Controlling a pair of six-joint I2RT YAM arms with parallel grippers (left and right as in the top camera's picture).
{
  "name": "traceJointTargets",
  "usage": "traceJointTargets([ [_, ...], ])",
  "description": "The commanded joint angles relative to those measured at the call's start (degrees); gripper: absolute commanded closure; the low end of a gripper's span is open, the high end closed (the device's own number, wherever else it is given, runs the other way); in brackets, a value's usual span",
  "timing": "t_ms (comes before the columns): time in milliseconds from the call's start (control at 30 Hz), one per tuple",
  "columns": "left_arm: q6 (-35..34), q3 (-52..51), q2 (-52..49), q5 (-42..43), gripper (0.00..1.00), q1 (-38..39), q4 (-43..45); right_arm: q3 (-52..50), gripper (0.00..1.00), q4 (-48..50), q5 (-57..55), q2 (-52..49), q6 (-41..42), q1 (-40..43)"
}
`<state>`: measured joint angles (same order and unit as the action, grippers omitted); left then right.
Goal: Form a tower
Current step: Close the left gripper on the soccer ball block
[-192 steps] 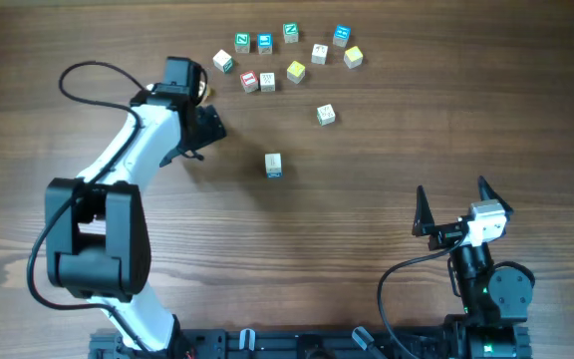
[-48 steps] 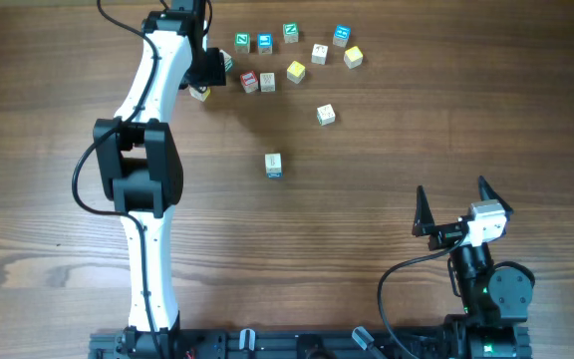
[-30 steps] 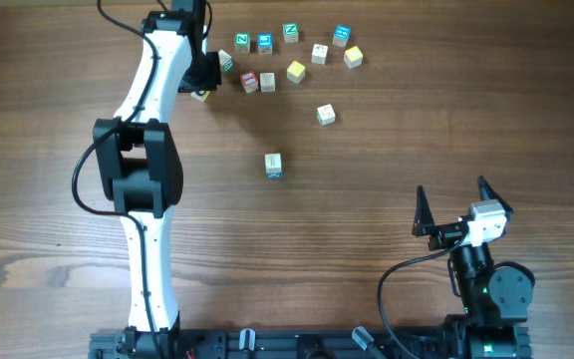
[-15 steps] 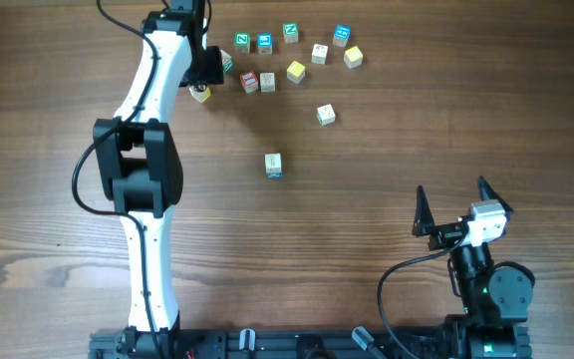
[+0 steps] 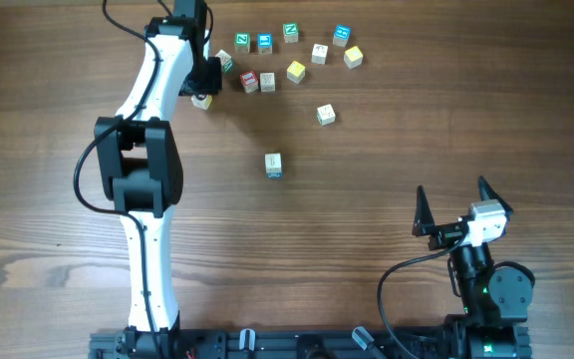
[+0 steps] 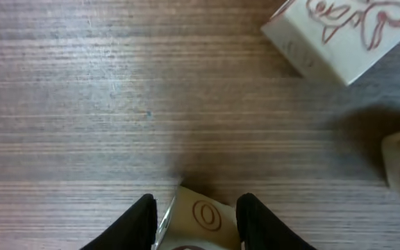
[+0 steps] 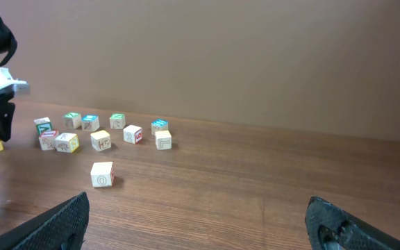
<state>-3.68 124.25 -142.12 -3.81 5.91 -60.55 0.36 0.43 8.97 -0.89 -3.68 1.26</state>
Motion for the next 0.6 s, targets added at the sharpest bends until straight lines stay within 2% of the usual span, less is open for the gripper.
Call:
traceJointTargets([
  [0,0.5,-0.5,-1.2,-0.3,0.58,-0.2,-0.3,-0.1,0.0,0.3,0.7,0.5,0.8,0.2],
  [67,0.6,-0.5,-1.2,-0.4,0.5,-0.2,-0.3,-0.1,0.0,0.3,0.7,0.5,0.8,0.2],
  [133,2.1,-0.5,-1.2,-0.4,0.49,-0.2,-0.8,-0.1,0.0,0.3,0.7,0.5,0.8,0.2],
  [200,2.7,-0.5,-1.2,-0.3,0.52,-0.2,-1.6,-0.1,0.0,0.3,0.7,0.5,0.8,0.2],
  [267,3.5,-0.5,-1.2,-0.3,0.6,-0.2,-2.3,-0.1,0.0,0.3,0.7,0.5,0.8,0.2],
  [367,3.5,-0.5,-1.1,-0.3,0.62,-0.2,-3.1,-0.1,0.0,0.3,0.7,0.5,0.8,0.2],
  [400,3.5,-0.5,-1.2,-0.3,0.67,-0.2,-3.4,-0.1,0.0,0.3,0.7,0.5,0.8,0.2],
  [567,3.3,-0.5,-1.1,-0.1,0.66,-0.1,-5.4,-0.1,0.0,0.3,0.7,0.5,0.8,0.2],
])
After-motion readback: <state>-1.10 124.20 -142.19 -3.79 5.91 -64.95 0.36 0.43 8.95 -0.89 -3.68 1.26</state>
